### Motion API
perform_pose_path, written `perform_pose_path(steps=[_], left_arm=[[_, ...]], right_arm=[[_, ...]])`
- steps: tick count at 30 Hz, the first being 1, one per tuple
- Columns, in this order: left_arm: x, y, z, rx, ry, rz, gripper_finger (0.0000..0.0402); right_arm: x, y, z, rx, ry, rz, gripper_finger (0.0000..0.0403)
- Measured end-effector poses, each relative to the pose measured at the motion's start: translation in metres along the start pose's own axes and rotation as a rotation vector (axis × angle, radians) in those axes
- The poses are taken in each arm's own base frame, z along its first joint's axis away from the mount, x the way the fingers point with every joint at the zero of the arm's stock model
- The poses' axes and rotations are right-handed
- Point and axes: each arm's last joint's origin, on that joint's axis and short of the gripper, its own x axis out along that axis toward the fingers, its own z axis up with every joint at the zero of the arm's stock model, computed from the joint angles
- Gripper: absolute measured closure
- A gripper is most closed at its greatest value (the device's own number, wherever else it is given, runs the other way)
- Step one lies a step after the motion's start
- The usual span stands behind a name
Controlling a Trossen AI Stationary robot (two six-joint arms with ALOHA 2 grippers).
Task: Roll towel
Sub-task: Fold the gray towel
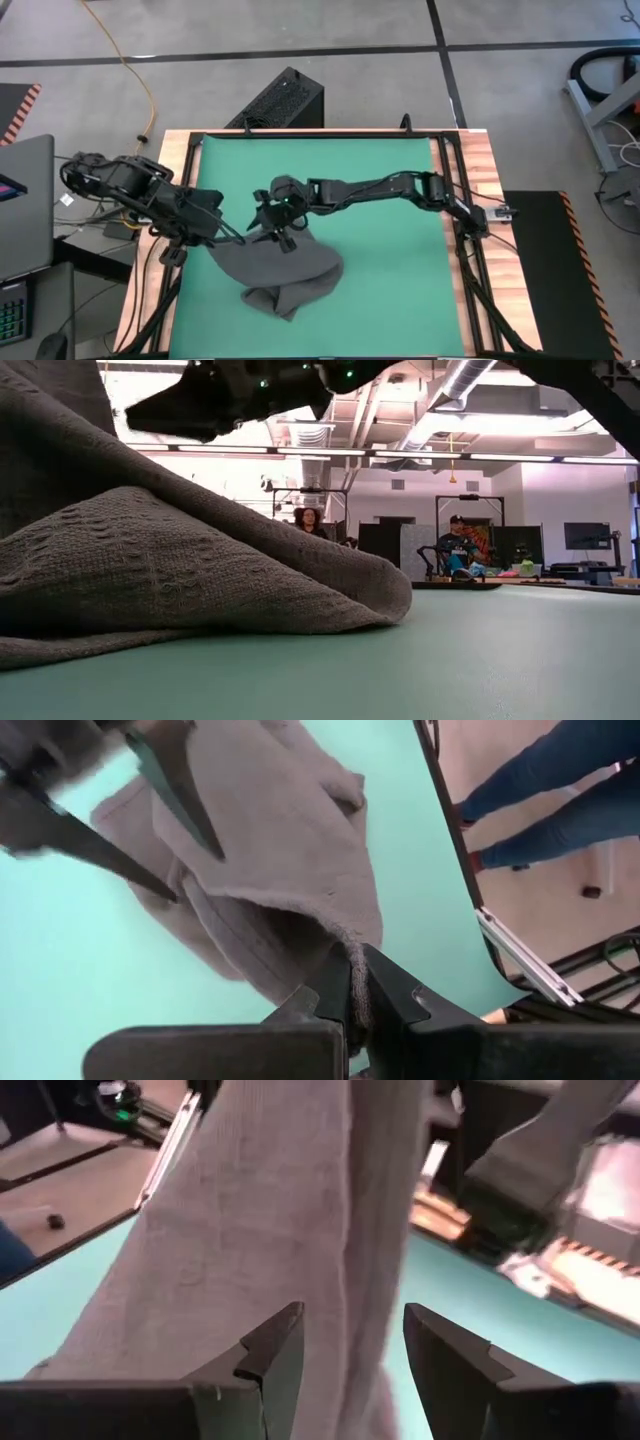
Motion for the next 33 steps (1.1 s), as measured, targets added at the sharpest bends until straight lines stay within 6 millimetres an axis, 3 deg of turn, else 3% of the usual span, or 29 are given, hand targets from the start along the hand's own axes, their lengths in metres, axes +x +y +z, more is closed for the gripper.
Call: perform_pose_path(steps=[22, 33], left_arm=[[0.001, 0.0, 0.007, 0.035, -0.065, 0.036, 0.0401], [-0.006, -0.002, 0.013, 0.058, -0.129, 0.03, 0.0401]], right_arm=[[0.006, 0.013, 0.005, -0.031, -0.014, 0.029, 0.0208], [0.006, 0.015, 0.001, -0.016, 0.027, 0.049, 0.0244]])
